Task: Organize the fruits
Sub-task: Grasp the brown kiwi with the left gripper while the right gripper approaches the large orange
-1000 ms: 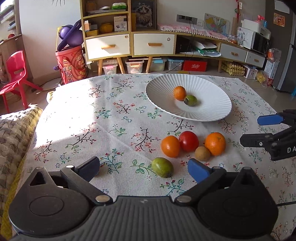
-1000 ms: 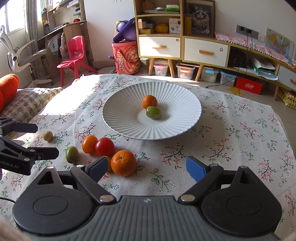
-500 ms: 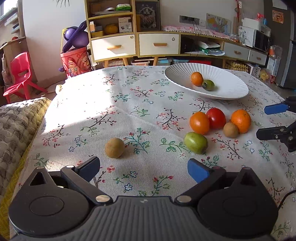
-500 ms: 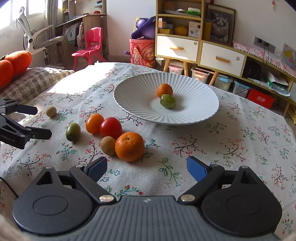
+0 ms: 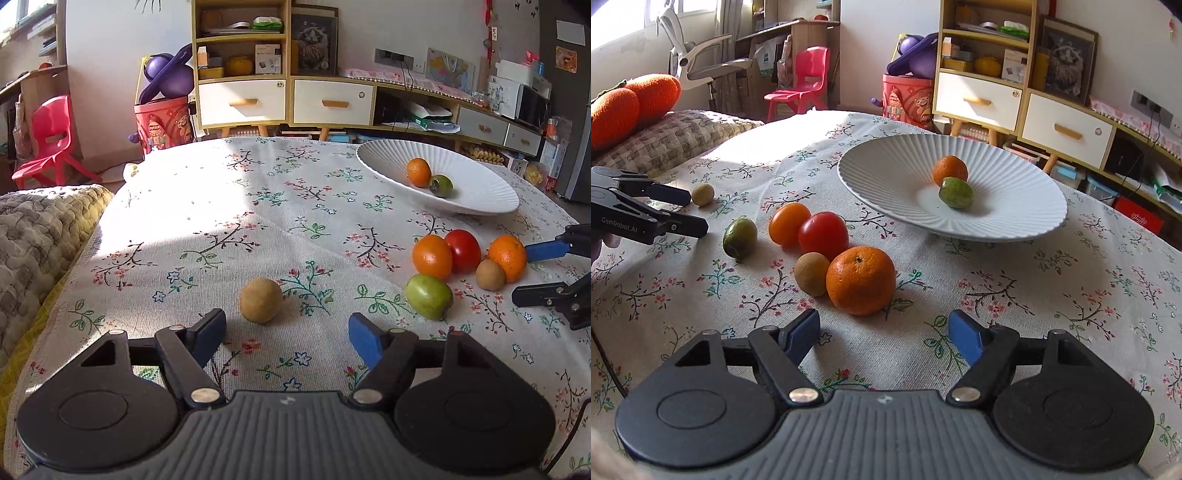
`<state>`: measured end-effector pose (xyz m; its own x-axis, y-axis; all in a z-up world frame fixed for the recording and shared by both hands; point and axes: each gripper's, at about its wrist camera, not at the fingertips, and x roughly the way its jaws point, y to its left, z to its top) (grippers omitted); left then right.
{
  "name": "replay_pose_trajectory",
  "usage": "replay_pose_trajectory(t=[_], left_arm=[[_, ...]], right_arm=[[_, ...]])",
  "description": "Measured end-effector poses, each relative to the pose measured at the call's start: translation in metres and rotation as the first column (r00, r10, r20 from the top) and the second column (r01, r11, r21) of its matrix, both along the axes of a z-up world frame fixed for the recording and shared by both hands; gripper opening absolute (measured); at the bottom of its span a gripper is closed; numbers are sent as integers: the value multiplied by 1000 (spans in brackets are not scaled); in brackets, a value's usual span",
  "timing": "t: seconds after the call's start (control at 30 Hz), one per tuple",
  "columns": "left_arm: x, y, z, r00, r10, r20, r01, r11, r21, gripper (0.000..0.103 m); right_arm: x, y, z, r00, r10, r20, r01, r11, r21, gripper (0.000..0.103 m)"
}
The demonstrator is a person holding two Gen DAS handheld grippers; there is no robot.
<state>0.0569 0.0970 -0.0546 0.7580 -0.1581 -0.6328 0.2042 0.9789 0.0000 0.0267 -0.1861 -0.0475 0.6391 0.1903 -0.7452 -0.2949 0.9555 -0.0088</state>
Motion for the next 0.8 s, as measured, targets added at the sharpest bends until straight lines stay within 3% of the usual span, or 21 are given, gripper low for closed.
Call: replay_pose_trajectory(t=[0.17,0.4,0.47,0.8], left_arm=[[0,1,1,1000,21,17,-21,1000,3,39],[1,0,1,999,33,26,-33,999,16,20],[2,0,2,999,35,26,-35,999,19,10],[4,-3,4,999,41,17,-42,998,39,10]], right_arm=[[0,1,1,1000,-7,5,7,1000,1,65],[6,5,3,1000,-2,8,2,1000,-2,53],[7,6,3,1000,5,6,-5,1000,1,50],[8,11,3,1000,20,2,-20,1000,9,38]])
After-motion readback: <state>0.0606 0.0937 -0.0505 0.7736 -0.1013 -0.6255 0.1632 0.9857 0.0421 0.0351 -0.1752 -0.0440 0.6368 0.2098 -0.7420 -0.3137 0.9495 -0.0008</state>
